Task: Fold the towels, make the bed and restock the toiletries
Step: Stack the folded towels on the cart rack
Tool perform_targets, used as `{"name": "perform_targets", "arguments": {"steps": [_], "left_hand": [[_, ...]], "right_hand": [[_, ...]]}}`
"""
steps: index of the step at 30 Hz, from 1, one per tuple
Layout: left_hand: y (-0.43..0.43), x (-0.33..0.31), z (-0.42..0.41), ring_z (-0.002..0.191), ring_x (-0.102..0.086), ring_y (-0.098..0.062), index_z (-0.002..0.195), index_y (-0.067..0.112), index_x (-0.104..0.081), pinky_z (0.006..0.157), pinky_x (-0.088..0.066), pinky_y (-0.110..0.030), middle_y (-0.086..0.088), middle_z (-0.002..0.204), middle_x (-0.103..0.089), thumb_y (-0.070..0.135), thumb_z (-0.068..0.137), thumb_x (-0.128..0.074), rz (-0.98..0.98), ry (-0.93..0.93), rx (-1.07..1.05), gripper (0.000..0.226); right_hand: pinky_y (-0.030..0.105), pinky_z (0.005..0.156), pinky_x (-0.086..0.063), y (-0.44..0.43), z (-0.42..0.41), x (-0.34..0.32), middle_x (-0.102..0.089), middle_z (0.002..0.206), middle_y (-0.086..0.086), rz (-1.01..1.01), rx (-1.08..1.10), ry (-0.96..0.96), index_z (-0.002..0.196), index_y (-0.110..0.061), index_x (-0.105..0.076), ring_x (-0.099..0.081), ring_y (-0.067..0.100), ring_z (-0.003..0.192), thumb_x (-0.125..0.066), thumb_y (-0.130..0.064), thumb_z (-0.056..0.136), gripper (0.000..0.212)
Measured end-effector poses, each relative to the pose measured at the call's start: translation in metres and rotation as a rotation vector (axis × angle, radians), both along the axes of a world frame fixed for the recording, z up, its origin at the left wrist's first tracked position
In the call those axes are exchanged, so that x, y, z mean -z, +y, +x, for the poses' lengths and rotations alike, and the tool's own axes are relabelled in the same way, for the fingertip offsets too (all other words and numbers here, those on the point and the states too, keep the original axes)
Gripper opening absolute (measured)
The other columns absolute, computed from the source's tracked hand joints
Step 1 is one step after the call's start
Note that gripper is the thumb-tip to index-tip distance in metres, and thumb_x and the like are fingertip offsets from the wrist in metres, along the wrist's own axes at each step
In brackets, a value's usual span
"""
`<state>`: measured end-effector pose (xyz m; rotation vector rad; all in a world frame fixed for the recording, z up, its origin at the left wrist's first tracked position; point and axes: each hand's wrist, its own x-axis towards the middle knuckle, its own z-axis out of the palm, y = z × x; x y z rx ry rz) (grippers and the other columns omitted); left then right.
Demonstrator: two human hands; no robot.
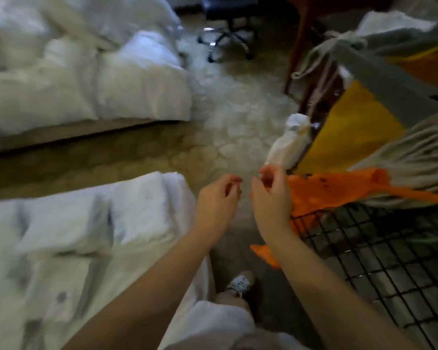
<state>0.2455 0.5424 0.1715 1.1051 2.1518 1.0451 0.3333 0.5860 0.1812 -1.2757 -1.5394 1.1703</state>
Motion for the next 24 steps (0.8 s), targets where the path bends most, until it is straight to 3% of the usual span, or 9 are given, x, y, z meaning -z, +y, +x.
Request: {"name": "perform_targets", "arguments": {"steps": [6, 9, 11, 14, 16, 19, 22, 24], "left_hand": [[-0.129, -0.002, -0.037, 0.082, -0.061, -0.008, 0.105, 0.022, -0.064, 0.065, -0.04, -0.012, 0.005, 0.088, -0.068, 0.019, 0.095, -0.046, -0.017, 0.033, -0.46, 0.02], [-0.179, 0.03, -0.067, 0.088, -0.062, -0.017, 0.112, 0.021, -0.059, 0.065, -0.038, -0.023, 0.001, 0.093, -0.069, 0.021, 0.094, -0.047, -0.131, 0.015, -0.645, 0.021], [-0.202, 0.056, -0.087, 0.091, -0.061, -0.022, 0.12, 0.018, -0.055, 0.07, -0.037, -0.027, -0.001, 0.095, -0.064, 0.023, 0.094, -0.049, -0.224, -0.054, -0.747, 0.027], [-0.214, 0.103, -0.116, 0.089, -0.057, -0.018, 0.127, 0.016, -0.05, 0.074, -0.039, -0.027, -0.004, 0.106, -0.062, 0.026, 0.093, -0.053, -0.276, -0.147, -0.815, 0.035], [-0.209, 0.143, -0.137, 0.103, -0.058, -0.022, 0.134, 0.015, -0.046, 0.082, -0.041, -0.028, -0.009, 0.123, -0.059, 0.03, 0.093, -0.055, -0.28, -0.125, -0.807, 0.044], [-0.188, 0.199, -0.168, 0.127, -0.045, -0.029, 0.144, 0.01, -0.033, 0.097, -0.037, -0.032, -0.012, 0.142, -0.045, 0.035, 0.094, -0.054, -0.264, -0.131, -0.751, 0.059], [-0.171, 0.238, -0.196, 0.13, -0.043, -0.031, 0.145, 0.01, -0.03, 0.1, -0.035, -0.032, -0.014, 0.145, -0.042, 0.048, 0.092, -0.051, -0.228, -0.262, -0.786, 0.069], [-0.169, 0.251, -0.212, 0.124, -0.049, -0.029, 0.139, 0.01, -0.038, 0.092, -0.037, -0.028, -0.014, 0.137, -0.05, 0.053, 0.087, -0.055, -0.198, -0.343, -0.854, 0.07]], "right_hand": [[0.015, 0.063, -0.04, -0.07, -0.069, 0.004, -0.052, 0.081, -0.012, -0.038, -0.494, -0.102, 0.095, -0.024, -0.05, -0.05, 0.001, 0.073, -0.054, -0.01, 0.091, 0.015], [0.025, 0.07, -0.044, -0.09, -0.111, 0.039, -0.052, 0.087, -0.007, -0.116, -0.659, -0.246, 0.101, -0.024, -0.049, -0.052, 0.012, 0.081, -0.052, -0.015, 0.093, 0.013], [0.029, 0.073, -0.042, -0.096, -0.135, 0.072, -0.053, 0.095, -0.003, -0.161, -0.752, -0.358, 0.111, -0.021, -0.049, -0.054, 0.019, 0.09, -0.053, -0.019, 0.093, 0.019], [0.035, 0.085, -0.044, -0.086, -0.169, 0.129, -0.05, 0.125, 0.008, -0.138, -0.882, -0.528, 0.133, -0.015, -0.041, -0.052, 0.026, 0.109, -0.054, -0.026, 0.093, 0.044], [0.04, 0.096, -0.042, -0.071, -0.188, 0.169, -0.039, 0.14, 0.013, -0.106, -0.88, -0.635, 0.142, -0.014, -0.031, -0.045, 0.032, 0.122, -0.055, -0.032, 0.093, 0.057], [0.043, 0.102, -0.039, -0.052, -0.21, 0.228, -0.031, 0.147, 0.014, -0.172, -0.807, -0.671, 0.148, -0.014, -0.021, -0.039, 0.035, 0.129, -0.057, -0.04, 0.091, 0.072], [0.044, 0.103, -0.039, -0.047, -0.222, 0.269, -0.032, 0.149, 0.011, -0.397, -0.711, -0.529, 0.15, -0.015, -0.016, -0.038, 0.034, 0.132, -0.063, -0.043, 0.087, 0.084], [0.044, 0.1, -0.042, -0.044, -0.225, 0.278, -0.035, 0.148, 0.01, -0.62, -0.613, -0.425, 0.15, -0.016, -0.019, -0.041, 0.034, 0.129, -0.069, -0.043, 0.082, 0.089]]}}
